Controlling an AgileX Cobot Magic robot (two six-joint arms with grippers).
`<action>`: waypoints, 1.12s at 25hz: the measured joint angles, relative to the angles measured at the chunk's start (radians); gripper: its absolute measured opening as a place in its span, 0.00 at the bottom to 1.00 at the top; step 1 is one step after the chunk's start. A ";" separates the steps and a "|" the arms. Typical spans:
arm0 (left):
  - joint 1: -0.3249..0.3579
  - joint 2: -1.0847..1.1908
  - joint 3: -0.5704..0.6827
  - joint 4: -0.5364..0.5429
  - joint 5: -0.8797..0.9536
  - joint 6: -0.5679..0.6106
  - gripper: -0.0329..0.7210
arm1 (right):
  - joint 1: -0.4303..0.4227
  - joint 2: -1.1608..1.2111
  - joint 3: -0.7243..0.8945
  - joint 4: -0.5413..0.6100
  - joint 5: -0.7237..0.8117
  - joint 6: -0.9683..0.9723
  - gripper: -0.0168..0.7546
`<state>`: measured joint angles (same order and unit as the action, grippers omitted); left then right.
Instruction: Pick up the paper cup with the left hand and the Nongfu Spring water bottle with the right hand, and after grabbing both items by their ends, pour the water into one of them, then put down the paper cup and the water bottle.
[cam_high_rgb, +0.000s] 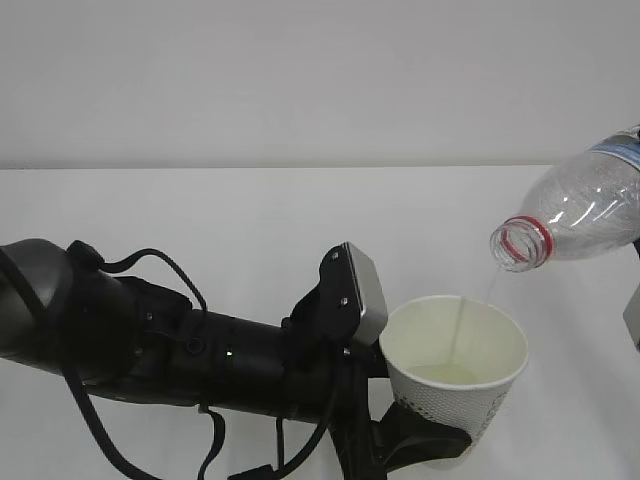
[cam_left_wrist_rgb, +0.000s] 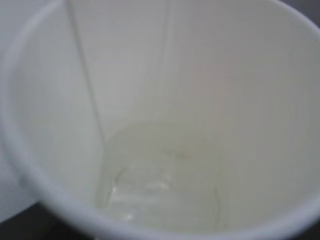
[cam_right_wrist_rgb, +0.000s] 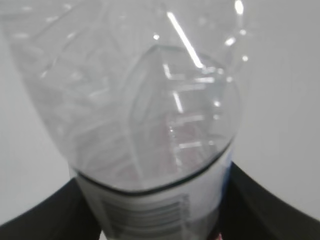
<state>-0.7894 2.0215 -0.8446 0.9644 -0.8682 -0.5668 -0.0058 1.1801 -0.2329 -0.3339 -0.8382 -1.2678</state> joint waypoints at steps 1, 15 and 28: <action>0.000 0.000 0.000 0.000 0.000 0.000 0.74 | 0.000 0.000 0.000 0.000 0.000 0.000 0.62; 0.000 0.000 0.000 0.000 0.000 0.000 0.74 | 0.000 0.000 0.000 0.000 0.000 -0.002 0.62; 0.000 0.000 0.000 0.000 0.000 0.000 0.74 | 0.000 0.000 0.000 0.002 0.000 -0.004 0.62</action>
<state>-0.7894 2.0215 -0.8446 0.9644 -0.8682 -0.5668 -0.0058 1.1801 -0.2329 -0.3318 -0.8382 -1.2719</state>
